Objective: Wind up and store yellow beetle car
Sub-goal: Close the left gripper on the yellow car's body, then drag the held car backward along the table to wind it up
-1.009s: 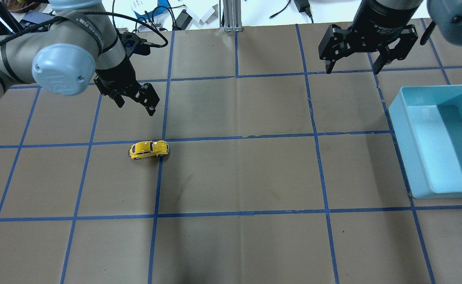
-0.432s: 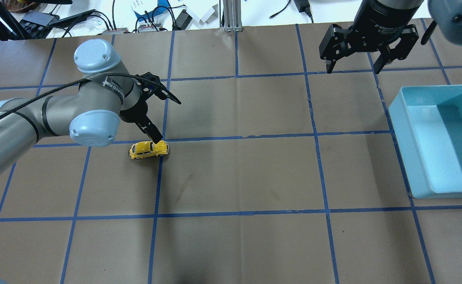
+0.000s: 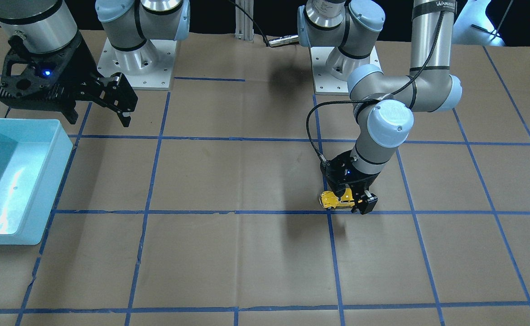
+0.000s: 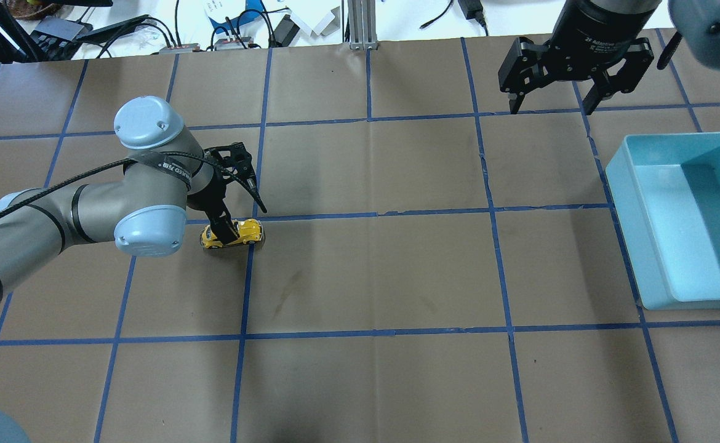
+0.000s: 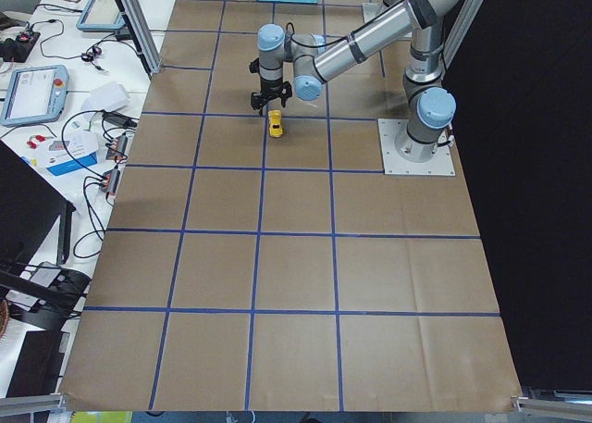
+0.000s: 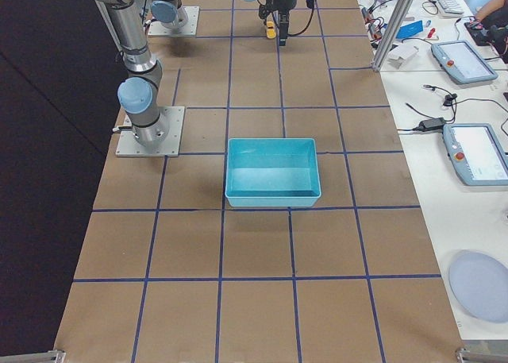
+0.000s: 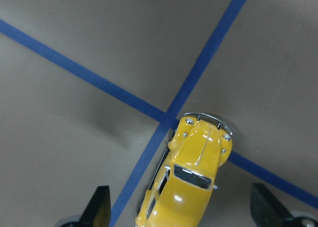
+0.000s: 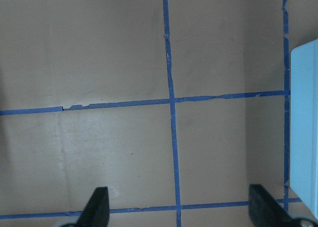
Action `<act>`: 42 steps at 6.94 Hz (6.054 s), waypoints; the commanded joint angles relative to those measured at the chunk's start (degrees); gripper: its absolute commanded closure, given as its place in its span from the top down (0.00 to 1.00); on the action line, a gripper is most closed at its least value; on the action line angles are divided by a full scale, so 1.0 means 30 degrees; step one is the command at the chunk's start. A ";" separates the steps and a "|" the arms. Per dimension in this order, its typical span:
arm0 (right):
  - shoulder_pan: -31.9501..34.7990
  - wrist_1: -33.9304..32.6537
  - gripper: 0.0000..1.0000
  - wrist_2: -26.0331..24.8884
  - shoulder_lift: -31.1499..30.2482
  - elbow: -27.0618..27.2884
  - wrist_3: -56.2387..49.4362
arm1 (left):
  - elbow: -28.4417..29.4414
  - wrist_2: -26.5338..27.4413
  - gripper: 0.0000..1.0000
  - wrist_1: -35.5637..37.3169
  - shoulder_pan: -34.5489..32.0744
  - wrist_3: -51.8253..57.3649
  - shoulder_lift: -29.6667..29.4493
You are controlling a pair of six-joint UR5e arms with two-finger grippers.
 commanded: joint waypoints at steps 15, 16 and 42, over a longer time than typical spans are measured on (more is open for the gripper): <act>0.0139 0.0017 1.00 -0.0026 0.0011 0.0012 0.0028 | -0.0255 -0.1360 0.28 0.0353 -0.1258 0.5328 -0.0591; 0.0168 0.0017 1.00 -0.0026 -0.0017 0.0012 0.0028 | -0.0283 -0.1302 0.28 0.0354 -0.1229 0.5363 -0.0620; 0.0052 0.0017 1.00 -0.0055 0.0011 0.0012 0.0028 | -0.0811 -0.1360 0.29 0.0266 0.3397 0.7432 -0.0416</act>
